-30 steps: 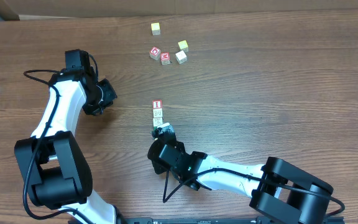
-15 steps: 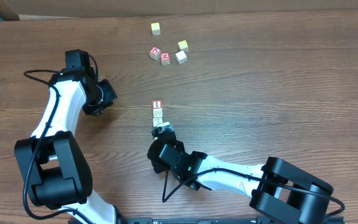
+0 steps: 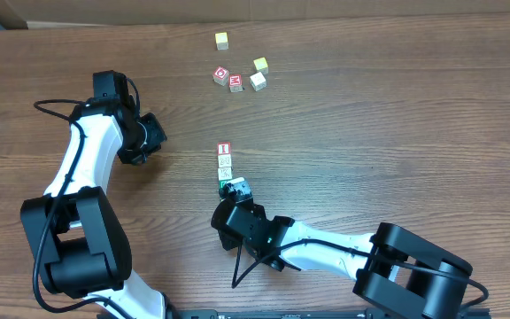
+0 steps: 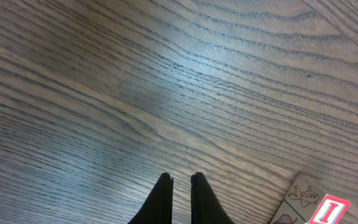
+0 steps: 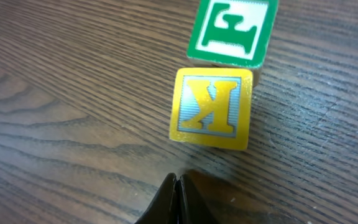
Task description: Flip 5 blocks
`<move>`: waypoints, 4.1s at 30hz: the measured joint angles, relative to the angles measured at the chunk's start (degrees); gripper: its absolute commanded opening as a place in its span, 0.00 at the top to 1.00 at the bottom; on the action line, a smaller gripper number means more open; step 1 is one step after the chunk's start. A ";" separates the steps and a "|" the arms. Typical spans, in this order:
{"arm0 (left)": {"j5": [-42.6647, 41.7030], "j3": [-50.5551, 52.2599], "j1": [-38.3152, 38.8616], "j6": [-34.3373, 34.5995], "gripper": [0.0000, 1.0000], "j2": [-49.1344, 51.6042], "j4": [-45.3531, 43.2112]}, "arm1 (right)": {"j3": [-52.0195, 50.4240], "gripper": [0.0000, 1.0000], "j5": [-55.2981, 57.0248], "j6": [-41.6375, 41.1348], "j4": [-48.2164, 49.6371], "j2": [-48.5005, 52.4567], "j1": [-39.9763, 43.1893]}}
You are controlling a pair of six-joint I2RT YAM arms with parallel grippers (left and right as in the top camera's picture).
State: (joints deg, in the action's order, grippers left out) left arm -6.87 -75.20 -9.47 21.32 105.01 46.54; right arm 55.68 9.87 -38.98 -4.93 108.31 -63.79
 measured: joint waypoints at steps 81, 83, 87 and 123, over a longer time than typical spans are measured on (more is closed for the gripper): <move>-6.99 -3.30 0.00 -8.76 0.89 -5.11 1.11 | 3.74 0.88 -1.53 3.08 -30.80 -35.01 23.54; -7.21 -4.09 0.00 -10.54 0.73 -8.33 0.52 | 3.74 0.81 -2.86 5.49 -33.83 -36.20 28.52; -6.27 -5.49 0.00 -12.55 0.25 -14.10 0.00 | 3.72 0.50 -6.43 12.87 -36.59 -36.00 36.59; -4.66 -5.75 0.00 -12.81 0.00 -14.60 2.62 | 3.72 0.00 -9.62 23.21 -34.93 -35.36 45.42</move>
State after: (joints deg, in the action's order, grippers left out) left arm -11.53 -80.95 -9.47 8.51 90.41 49.17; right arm 59.40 0.25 -15.77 -39.86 72.95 -18.37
